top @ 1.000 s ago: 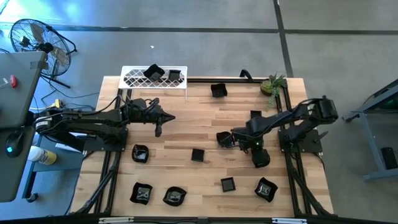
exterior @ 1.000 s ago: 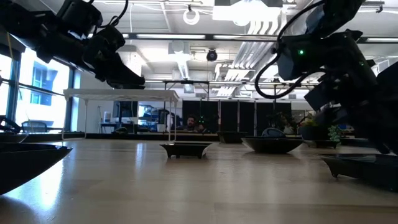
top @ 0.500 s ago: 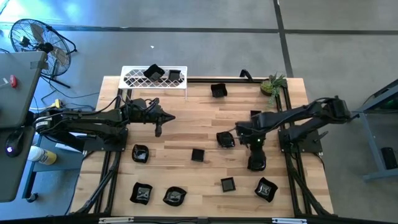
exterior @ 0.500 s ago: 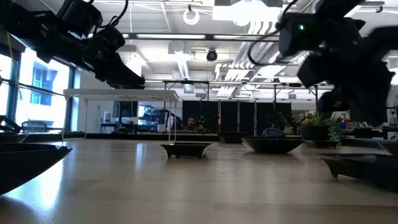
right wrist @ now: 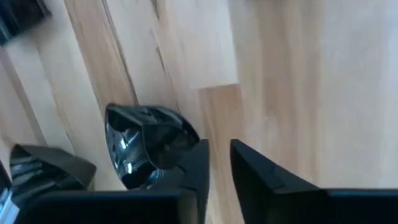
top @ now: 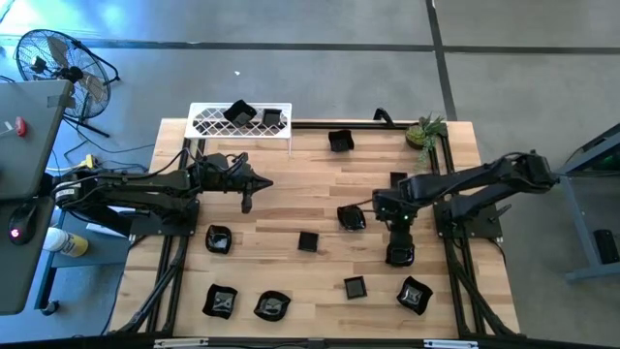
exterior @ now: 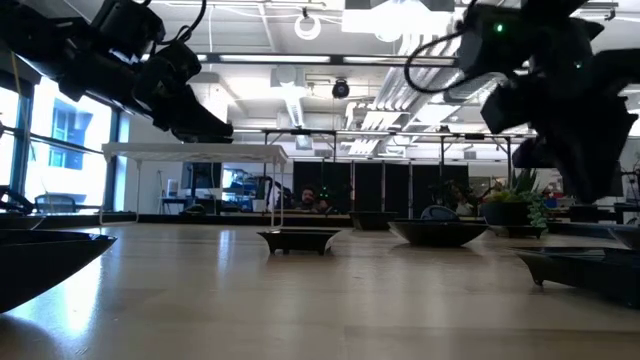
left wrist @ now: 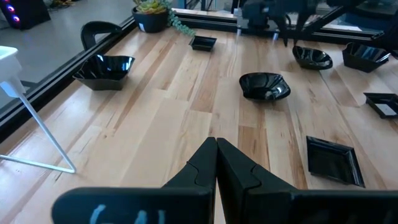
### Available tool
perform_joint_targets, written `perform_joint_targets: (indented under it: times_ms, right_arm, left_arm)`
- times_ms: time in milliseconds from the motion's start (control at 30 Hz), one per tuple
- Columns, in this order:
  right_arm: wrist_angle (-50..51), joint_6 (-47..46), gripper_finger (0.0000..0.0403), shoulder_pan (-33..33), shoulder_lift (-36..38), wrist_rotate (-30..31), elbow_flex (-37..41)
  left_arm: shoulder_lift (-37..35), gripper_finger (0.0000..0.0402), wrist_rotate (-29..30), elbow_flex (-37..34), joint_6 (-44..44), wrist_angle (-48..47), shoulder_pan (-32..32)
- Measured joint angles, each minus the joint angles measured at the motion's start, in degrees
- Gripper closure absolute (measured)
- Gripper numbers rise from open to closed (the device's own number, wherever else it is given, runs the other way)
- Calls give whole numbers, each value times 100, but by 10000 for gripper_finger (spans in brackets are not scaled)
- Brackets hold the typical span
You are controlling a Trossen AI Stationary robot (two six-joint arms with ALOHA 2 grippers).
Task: Pick & Place Mini shaped plates
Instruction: Put the black leaf-shaped plate on the shelf
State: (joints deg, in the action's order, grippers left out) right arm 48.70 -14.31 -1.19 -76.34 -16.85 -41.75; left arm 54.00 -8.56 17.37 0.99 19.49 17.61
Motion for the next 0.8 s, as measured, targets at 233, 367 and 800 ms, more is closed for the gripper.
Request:
perform_joint_targets:
  times_ms: [233, 367, 800]
  right_arm:
    - [-309, 451, 298, 2, -652, -566, 40]
    - [-364, 642, 307, 2, -924, -670, 40]
    - [-548, 1082, 380, 2, -1425, -1374, 40]
  left_arm:
    - [0, 401, 0, 2, 0, -14, 0]
    - [-2, 401, 0, 2, 0, -37, 0]
    - [-2, 401, 0, 2, 0, -40, 0]
